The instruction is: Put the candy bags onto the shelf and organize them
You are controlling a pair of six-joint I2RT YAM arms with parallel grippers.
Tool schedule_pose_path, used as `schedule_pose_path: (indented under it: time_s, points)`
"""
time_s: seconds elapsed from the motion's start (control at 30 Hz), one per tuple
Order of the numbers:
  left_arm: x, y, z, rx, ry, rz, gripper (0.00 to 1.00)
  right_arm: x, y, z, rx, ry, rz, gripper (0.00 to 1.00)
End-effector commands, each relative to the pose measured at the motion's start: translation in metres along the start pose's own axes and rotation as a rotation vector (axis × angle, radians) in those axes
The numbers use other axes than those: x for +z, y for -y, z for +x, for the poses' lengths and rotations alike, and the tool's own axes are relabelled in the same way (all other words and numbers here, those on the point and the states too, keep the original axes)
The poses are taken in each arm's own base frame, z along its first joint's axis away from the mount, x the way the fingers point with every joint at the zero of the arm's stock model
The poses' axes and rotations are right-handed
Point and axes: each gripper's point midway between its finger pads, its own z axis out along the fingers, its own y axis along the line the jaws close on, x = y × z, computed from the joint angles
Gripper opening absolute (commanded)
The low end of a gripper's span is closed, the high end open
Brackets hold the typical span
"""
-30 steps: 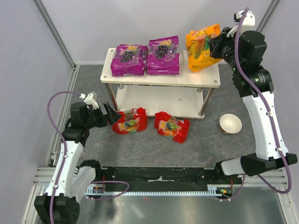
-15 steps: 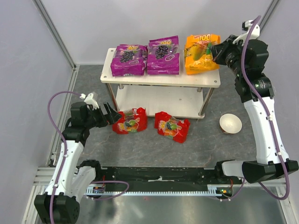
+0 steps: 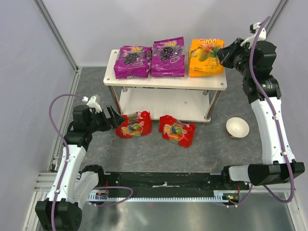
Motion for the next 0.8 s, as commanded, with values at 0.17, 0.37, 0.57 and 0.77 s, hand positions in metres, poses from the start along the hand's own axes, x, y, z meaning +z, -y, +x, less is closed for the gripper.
schedule_pose_path:
  time_s: [0.17,0.37,0.57,0.77]
  points:
    - [0.001,0.005,-0.004,0.012,0.016,0.023,0.99,0.014,-0.003,0.000,0.035,0.008,-0.067,0.00]
    - [0.000,0.005,-0.005,0.012,0.019,0.023,0.99,0.015,-0.008,0.004,0.045,-0.006,-0.105,0.01]
    - [0.001,0.005,-0.005,0.011,0.017,0.024,0.99,0.017,-0.012,0.013,0.068,-0.031,-0.144,0.00]
    - [0.000,0.005,-0.005,0.012,0.018,0.024,0.99,0.016,-0.015,0.022,0.084,-0.058,-0.172,0.00]
